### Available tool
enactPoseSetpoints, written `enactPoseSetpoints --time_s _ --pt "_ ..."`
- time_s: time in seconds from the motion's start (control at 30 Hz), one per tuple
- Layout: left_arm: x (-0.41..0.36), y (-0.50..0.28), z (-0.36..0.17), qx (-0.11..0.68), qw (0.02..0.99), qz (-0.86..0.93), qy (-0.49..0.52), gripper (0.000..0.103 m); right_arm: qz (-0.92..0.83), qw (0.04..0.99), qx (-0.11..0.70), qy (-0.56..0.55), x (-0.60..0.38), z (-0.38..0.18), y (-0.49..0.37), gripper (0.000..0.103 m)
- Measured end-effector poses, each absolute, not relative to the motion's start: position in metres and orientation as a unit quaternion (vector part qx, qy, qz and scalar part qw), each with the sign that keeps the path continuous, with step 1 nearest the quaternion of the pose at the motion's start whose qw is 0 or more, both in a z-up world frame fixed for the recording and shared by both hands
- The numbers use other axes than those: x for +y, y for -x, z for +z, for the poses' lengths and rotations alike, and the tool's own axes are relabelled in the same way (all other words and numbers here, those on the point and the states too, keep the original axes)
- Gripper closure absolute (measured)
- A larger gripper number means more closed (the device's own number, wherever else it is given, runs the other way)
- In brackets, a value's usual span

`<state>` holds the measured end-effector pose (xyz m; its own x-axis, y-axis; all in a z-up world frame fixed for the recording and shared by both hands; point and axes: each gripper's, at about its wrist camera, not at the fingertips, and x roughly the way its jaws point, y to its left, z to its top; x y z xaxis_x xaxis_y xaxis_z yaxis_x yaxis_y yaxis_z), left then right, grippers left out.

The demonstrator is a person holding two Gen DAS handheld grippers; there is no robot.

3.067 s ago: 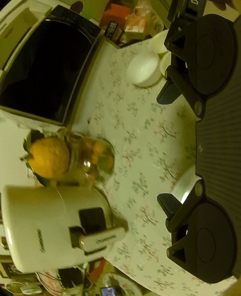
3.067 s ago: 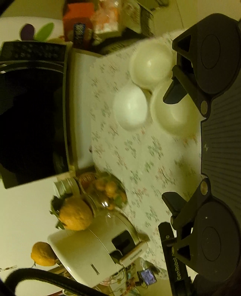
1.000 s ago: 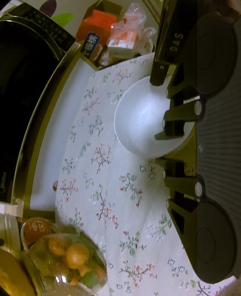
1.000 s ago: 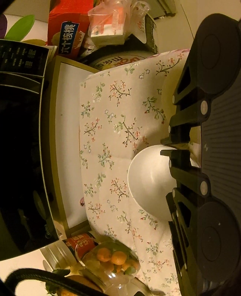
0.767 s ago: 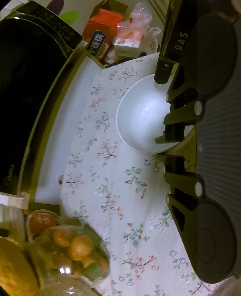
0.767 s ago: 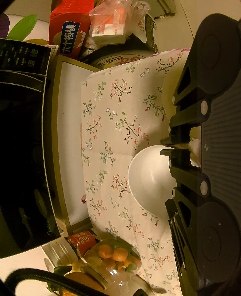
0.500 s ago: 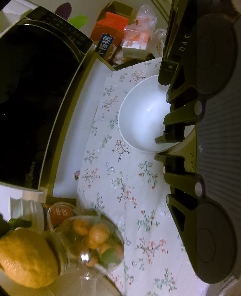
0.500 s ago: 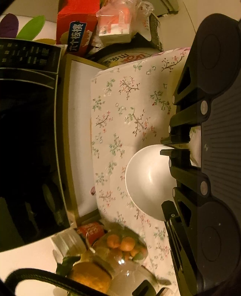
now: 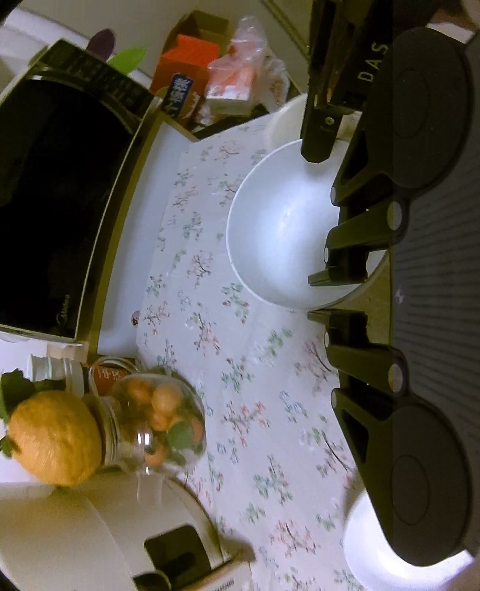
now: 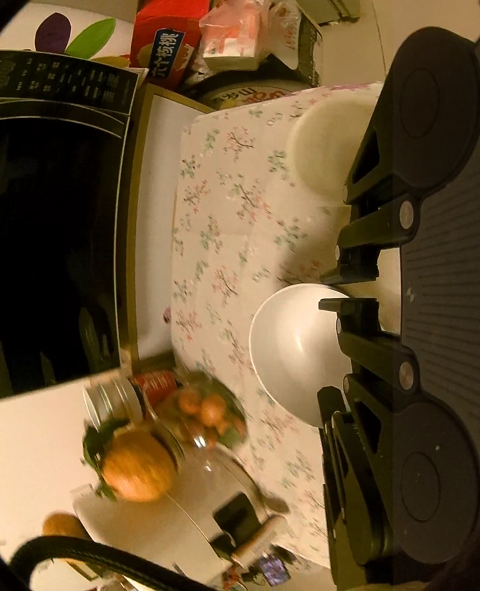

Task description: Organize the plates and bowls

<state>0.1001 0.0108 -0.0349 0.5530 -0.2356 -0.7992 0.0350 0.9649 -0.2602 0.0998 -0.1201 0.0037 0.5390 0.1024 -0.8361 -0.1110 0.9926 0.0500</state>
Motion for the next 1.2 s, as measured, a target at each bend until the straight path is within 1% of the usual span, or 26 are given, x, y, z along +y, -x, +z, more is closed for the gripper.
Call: enactPoseSetpoints --time_s 0.33,0.5,0.63,0.73,0.93,1.2 --pt "0.028 -0.048 -0.035 0.481 0.870 -0.068 0.088 0.092 0.079 0.864 0.498 0.005 -0.098 -0.003 -0.049 0.093" --pt "0.026 -0.027 -0.048 0.498 0.861 -0.076 0.076 0.092 0.090 0.856 0.510 0.005 -0.097 -0.008 -0.027 0.093" --pt "0.026 -0.025 -0.059 0.506 0.857 -0.070 0.070 0.092 0.090 0.848 0.523 0.008 -0.094 -0.017 -0.018 0.093" --pt "0.025 -0.023 -0.059 0.503 0.860 -0.064 0.062 0.092 0.089 0.841 0.534 0.018 -0.089 -0.026 -0.013 0.091" --pt "0.021 -0.023 -0.064 0.507 0.858 -0.060 0.048 0.092 0.091 0.830 0.550 0.024 -0.087 -0.038 -0.012 0.091" --pt "0.021 -0.022 -0.076 0.521 0.848 -0.079 0.060 0.092 0.082 0.825 0.558 0.022 -0.092 -0.042 -0.015 0.091"
